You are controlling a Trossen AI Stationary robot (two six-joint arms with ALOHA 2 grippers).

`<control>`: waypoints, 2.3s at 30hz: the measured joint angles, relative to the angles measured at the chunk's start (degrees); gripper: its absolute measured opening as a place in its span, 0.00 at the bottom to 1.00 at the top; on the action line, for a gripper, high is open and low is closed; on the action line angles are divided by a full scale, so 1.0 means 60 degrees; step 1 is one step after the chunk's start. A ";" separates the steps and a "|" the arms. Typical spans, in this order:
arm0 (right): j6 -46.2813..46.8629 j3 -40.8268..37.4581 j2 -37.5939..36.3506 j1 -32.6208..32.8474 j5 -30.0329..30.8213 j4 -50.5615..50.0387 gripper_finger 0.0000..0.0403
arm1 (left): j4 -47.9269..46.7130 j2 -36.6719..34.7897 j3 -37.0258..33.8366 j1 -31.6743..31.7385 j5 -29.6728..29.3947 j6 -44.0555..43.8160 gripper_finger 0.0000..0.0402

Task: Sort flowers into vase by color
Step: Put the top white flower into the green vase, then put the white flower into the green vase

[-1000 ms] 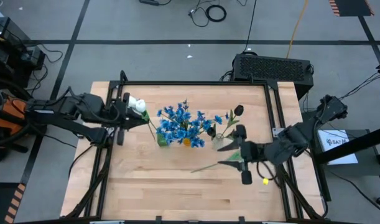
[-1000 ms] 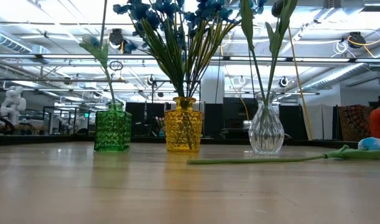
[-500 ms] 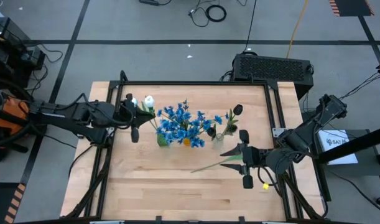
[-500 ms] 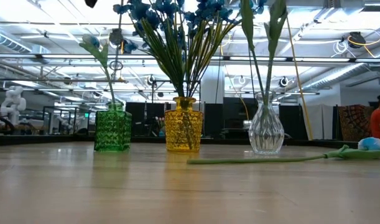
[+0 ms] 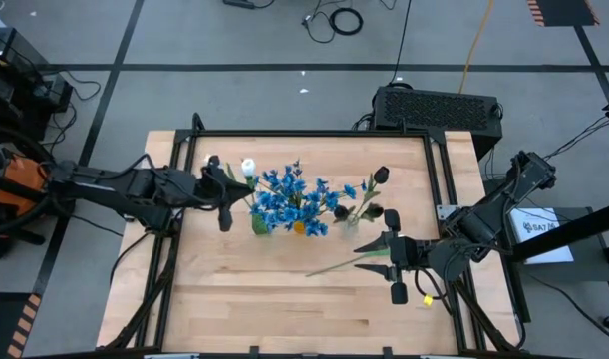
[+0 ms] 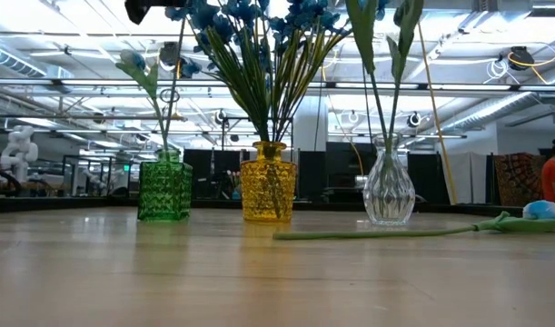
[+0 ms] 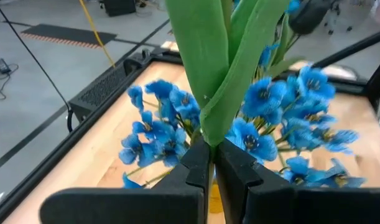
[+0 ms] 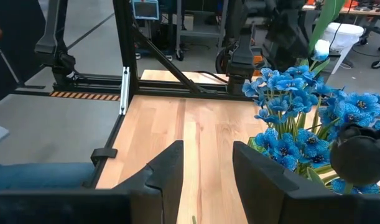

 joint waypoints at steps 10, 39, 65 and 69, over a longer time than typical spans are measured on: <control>0.0000 0.0000 0.0000 0.0002 0.0000 -0.0004 0.32 | 0.0326 0.0759 0.0000 0.0000 -0.0033 -0.0066 0.05; 0.0000 0.0004 -0.0004 0.0002 -0.0007 -0.0010 0.32 | -0.0727 0.1509 0.0000 0.0000 0.0007 -0.0059 0.35; 0.0132 0.0011 -0.0004 0.0002 -0.0011 -0.0076 0.32 | -0.2947 0.0549 0.0004 -0.0896 0.0568 -0.1815 0.51; 0.0244 0.0011 -0.0003 0.0000 -0.0011 -0.0079 0.32 | -0.2766 0.0697 0.0004 -0.1339 0.0016 -0.1917 0.51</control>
